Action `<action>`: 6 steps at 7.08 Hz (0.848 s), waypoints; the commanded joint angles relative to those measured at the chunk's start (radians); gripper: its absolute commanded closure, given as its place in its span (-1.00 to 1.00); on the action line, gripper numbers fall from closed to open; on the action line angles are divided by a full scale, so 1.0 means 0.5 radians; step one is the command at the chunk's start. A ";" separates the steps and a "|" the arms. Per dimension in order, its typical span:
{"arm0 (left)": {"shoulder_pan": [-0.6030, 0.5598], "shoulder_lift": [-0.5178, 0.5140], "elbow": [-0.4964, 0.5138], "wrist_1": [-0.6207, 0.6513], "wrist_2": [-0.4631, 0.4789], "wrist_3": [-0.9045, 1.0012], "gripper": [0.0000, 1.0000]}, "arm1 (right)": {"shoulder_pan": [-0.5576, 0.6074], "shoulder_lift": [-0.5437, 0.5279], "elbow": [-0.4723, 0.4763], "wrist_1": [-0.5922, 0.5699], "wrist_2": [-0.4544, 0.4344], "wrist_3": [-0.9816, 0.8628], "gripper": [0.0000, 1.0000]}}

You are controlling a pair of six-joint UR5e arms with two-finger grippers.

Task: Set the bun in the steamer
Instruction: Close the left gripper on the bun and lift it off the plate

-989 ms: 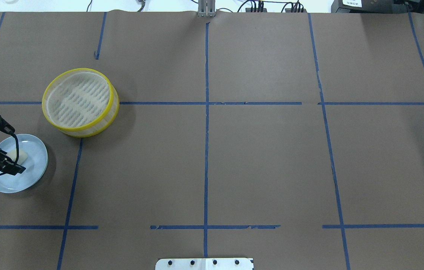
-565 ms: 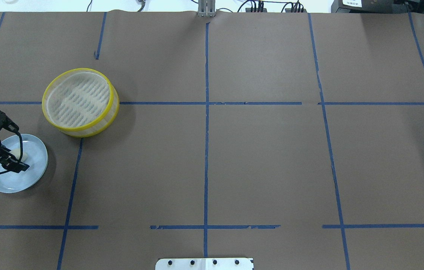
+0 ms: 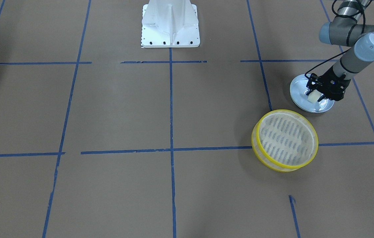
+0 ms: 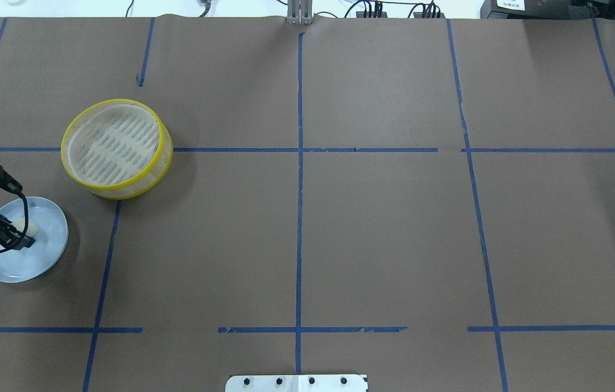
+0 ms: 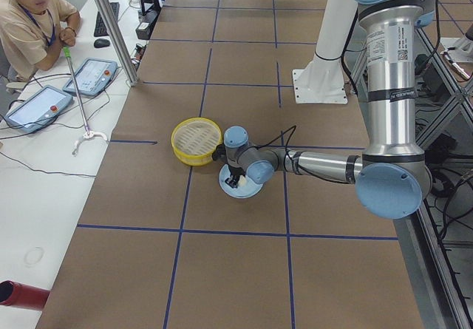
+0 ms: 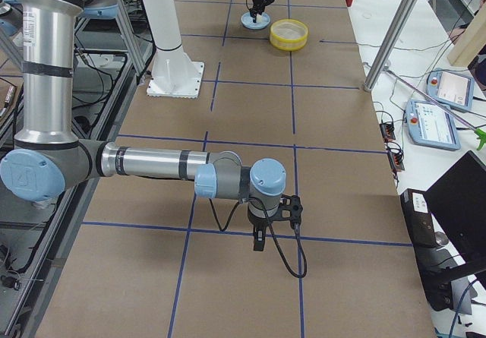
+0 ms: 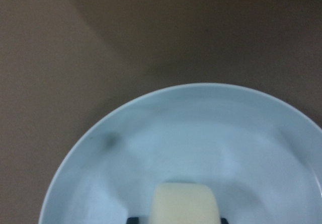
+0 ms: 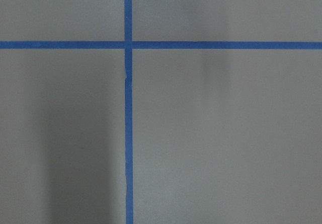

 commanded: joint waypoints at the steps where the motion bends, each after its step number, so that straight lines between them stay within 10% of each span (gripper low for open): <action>1: -0.001 0.002 -0.023 -0.001 -0.003 -0.018 0.33 | 0.000 0.000 0.000 -0.001 0.000 0.000 -1.00; 6: -0.041 0.041 -0.311 0.008 -0.028 -0.027 0.32 | 0.000 0.000 0.000 -0.001 0.000 0.000 -1.00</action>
